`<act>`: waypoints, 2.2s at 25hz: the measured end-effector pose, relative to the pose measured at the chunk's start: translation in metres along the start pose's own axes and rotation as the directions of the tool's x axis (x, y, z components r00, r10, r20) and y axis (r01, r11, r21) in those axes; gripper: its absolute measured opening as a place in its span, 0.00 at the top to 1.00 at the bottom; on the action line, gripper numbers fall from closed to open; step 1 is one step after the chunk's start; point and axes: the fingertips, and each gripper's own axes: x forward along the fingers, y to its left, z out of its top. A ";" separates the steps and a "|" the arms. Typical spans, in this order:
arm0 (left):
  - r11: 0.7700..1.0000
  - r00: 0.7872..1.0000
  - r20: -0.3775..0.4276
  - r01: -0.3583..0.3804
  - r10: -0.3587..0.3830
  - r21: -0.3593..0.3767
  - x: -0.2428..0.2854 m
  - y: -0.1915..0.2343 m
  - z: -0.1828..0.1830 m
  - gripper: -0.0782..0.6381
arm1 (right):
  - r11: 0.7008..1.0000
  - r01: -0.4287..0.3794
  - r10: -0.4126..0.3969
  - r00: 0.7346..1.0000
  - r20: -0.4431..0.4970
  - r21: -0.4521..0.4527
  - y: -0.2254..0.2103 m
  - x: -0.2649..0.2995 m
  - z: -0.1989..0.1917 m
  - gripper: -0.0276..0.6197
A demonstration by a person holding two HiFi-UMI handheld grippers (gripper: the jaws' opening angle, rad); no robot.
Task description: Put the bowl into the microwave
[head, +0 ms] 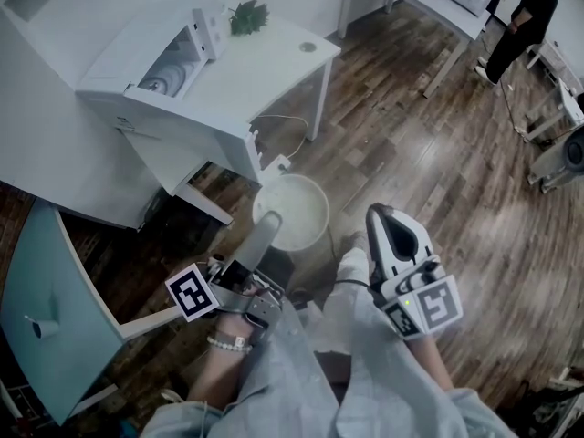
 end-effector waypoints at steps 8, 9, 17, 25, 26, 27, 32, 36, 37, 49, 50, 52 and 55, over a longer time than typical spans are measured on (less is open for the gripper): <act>0.999 0.999 0.051 0.009 -0.007 -0.035 0.026 0.011 0.000 0.56 | 0.997 -0.073 0.073 0.997 0.010 0.024 -0.020 0.020 -0.005 0.95; 0.999 0.998 0.058 0.004 -0.002 -0.036 0.030 0.014 0.001 0.56 | 0.996 -0.082 0.082 0.997 0.009 0.032 -0.024 0.025 -0.005 0.95; 0.999 0.992 0.125 -0.019 0.022 -0.028 0.078 0.036 0.011 0.56 | 0.979 -0.197 0.197 0.980 0.005 0.056 -0.063 0.071 -0.002 0.95; 0.999 0.982 0.188 -0.036 0.034 0.004 0.141 0.053 0.029 0.56 | 0.958 -0.277 0.278 0.960 -0.008 0.067 -0.122 0.119 0.010 0.95; 0.999 0.979 0.200 -0.036 0.034 0.006 0.148 0.055 0.030 0.56 | 0.955 -0.290 0.292 0.956 -0.009 0.065 -0.129 0.123 0.011 0.95; 0.999 0.976 0.213 -0.035 0.033 0.006 0.155 0.057 0.031 0.56 | 0.951 -0.304 0.305 0.952 -0.013 0.061 -0.135 0.127 0.011 0.95; 0.999 0.962 0.272 -0.028 0.019 0.029 0.192 0.063 0.041 0.56 | 0.929 -0.363 0.364 0.931 -0.001 0.069 -0.173 0.148 0.019 0.95; 0.998 0.946 0.325 -0.029 0.008 0.059 0.217 0.066 0.052 0.56 | 0.920 -0.383 0.385 0.923 -0.011 0.079 -0.206 0.168 0.019 0.95; 0.998 0.941 0.338 -0.030 0.007 0.063 0.224 0.066 0.054 0.56 | 0.917 -0.390 0.392 0.920 -0.014 0.083 -0.213 0.172 0.019 0.95; 0.994 0.906 0.423 -0.059 0.017 0.088 0.271 0.082 0.061 0.56 | 0.879 -0.458 0.468 0.883 -0.047 0.134 -0.269 0.211 0.008 0.95; 0.994 0.905 0.425 -0.062 0.017 0.091 0.273 0.082 0.061 0.56 | 0.874 -0.462 0.473 0.880 -0.049 0.147 -0.271 0.214 0.006 0.95; 0.993 0.904 0.428 -0.063 0.015 0.098 0.274 0.081 0.063 0.56 | 0.865 -0.471 0.485 0.873 -0.048 0.172 -0.270 0.219 0.004 0.95; 0.994 0.898 0.440 -0.057 0.009 0.096 0.273 0.080 0.069 0.56 | 0.853 -0.486 0.502 0.864 -0.039 0.191 -0.264 0.227 0.004 0.95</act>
